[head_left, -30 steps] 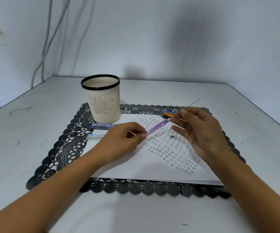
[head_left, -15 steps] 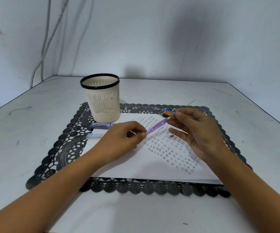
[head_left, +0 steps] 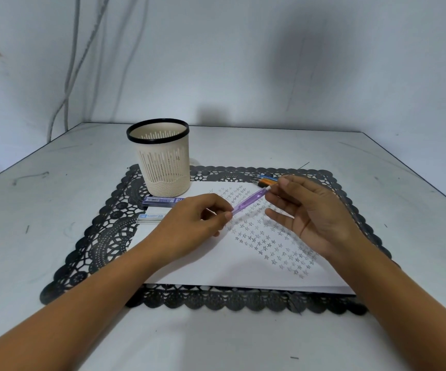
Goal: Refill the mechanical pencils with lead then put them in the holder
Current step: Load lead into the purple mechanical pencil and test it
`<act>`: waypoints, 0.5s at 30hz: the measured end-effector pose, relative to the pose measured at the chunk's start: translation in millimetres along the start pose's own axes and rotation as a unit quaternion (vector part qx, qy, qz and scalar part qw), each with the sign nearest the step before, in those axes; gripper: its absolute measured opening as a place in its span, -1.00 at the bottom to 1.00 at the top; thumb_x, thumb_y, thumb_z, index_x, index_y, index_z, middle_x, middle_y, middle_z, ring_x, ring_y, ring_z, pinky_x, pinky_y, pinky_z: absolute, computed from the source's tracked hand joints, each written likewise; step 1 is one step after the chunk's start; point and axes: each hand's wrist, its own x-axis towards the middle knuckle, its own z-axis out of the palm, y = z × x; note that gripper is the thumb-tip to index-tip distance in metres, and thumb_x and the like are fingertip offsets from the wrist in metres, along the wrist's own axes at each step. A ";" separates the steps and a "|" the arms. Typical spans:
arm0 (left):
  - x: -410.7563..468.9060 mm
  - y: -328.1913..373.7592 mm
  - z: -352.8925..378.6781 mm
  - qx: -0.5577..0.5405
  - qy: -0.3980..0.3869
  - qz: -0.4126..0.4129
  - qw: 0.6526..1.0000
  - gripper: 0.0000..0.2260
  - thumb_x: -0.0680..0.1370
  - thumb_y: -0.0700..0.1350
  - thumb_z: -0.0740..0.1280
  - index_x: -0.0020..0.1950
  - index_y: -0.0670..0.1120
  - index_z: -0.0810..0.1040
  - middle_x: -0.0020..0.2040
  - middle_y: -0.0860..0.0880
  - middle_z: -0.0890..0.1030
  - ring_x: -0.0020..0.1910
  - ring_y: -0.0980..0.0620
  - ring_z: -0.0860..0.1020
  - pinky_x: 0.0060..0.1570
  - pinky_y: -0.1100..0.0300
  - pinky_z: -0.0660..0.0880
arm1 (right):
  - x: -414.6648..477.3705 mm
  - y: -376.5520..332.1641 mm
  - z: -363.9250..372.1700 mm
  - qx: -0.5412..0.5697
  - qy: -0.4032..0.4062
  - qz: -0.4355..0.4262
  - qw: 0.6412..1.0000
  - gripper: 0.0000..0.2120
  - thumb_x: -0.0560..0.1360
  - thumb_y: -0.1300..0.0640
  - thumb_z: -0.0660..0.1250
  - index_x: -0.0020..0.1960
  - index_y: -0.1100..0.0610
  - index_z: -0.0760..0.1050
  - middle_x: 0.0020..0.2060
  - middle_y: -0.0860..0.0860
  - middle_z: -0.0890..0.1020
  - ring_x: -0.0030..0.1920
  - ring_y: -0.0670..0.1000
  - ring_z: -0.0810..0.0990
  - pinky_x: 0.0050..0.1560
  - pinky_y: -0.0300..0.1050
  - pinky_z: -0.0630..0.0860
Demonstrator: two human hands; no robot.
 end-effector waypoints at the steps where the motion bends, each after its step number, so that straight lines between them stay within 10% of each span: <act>1: -0.3 -0.2 0.3 -0.001 0.000 -0.001 1.000 -0.88 0.50 -0.13 0.34 -0.17 0.10 0.55 -0.37 0.18 0.59 -0.32 0.10 0.60 -0.08 0.15 0.54 | -0.2 -0.1 0.2 0.002 -0.001 -0.001 1.000 -0.93 0.44 0.25 0.30 -0.18 0.17 0.56 -0.34 0.04 0.66 -0.31 -0.04 0.66 -0.24 -0.07 0.62; 15: -0.1 0.9 -0.6 0.005 0.001 -0.004 1.000 -0.87 0.50 -0.12 0.34 -0.17 0.12 0.55 -0.34 0.20 0.60 -0.29 0.06 0.62 -0.01 0.01 0.55 | -1.5 4.5 0.5 -0.071 -0.024 0.004 0.997 -0.82 0.26 0.17 0.39 -0.13 0.13 0.60 -0.27 0.03 0.66 -0.26 -0.03 0.64 -0.18 -0.11 0.60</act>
